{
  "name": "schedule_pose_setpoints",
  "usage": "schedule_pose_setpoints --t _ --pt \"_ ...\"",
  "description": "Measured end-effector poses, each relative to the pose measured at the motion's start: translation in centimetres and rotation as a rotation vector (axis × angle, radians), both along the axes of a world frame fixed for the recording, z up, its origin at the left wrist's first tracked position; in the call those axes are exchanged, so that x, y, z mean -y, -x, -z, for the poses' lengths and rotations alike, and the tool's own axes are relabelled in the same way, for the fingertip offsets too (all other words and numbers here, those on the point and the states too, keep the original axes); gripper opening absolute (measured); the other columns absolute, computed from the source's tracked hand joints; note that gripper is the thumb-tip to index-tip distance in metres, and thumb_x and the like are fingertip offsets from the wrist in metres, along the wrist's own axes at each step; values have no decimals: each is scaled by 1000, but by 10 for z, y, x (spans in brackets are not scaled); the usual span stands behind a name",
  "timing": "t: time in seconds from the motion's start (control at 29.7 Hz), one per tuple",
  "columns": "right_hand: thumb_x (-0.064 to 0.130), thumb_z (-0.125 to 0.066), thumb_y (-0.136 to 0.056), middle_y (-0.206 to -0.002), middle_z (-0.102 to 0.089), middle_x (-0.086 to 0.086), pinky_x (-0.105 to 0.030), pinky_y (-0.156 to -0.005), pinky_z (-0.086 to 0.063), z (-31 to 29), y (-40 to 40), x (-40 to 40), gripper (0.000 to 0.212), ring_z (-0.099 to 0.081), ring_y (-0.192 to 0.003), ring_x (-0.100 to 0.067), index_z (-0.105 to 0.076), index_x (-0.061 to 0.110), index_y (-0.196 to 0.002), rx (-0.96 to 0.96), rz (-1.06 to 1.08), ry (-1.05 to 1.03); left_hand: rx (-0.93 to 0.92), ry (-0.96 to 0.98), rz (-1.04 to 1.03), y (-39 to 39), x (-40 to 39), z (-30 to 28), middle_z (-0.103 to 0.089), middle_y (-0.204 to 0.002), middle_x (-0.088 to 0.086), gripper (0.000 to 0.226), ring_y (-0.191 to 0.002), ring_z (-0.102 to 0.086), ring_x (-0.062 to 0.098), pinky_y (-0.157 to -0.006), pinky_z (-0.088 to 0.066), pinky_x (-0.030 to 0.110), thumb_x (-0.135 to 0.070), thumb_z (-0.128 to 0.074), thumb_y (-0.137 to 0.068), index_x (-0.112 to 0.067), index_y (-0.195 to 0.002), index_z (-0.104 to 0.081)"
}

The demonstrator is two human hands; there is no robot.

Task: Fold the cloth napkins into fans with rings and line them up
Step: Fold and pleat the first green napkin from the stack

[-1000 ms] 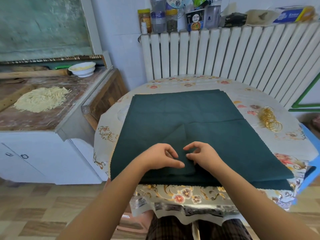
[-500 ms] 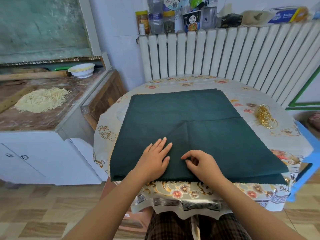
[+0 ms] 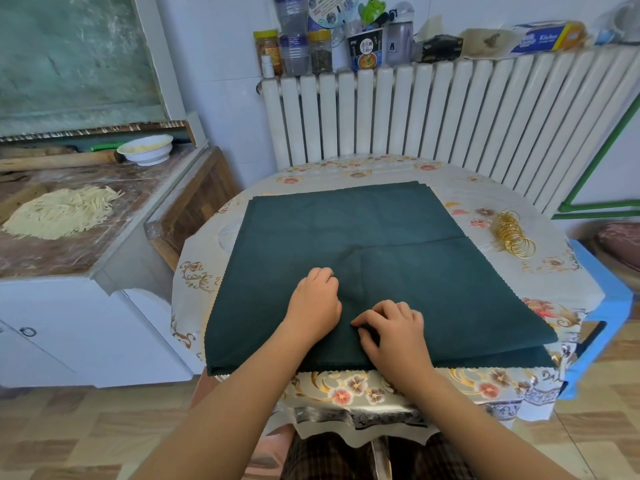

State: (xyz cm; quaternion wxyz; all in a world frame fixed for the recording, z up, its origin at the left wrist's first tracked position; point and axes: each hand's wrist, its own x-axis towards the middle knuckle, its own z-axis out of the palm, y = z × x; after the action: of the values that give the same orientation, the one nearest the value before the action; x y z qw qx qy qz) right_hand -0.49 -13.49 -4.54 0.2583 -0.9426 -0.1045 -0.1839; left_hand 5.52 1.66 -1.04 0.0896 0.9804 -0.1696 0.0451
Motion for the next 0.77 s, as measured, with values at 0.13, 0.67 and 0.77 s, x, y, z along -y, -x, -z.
schedule_pose_setpoints --t 0.13,0.67,0.77 --pt "44 -75 -73 -87 -53 8 -32 -81 -29 -1 1 13 18 -50 -86 -17 -69 36 -89 -58 87 43 -20 -30 29 -16 16 7 -44 -140 0 50 -127 -39 20 -95 -38 29 -9 -43 -89 -14 -139 -41" --pt "39 -61 -87 -117 -50 2 -30 -93 -26 -15 -100 71 22 -38 -115 -21 -64 31 -107 -299 66 87 -184 -61 -57 -47 35 28 1 -161 -9 54 -147 3 10 -120 2 39 -36 -15 -102 -25 -154 -4" --pt "32 -50 -94 -131 -47 0 -35 -99 -24 -13 -127 81 29 -33 -124 -25 -57 28 -122 -313 160 139 -178 -42 -67 -48 35 29 1 -161 -10 54 -147 3 9 -120 2 39 -36 -15 -102 -25 -154 -4"
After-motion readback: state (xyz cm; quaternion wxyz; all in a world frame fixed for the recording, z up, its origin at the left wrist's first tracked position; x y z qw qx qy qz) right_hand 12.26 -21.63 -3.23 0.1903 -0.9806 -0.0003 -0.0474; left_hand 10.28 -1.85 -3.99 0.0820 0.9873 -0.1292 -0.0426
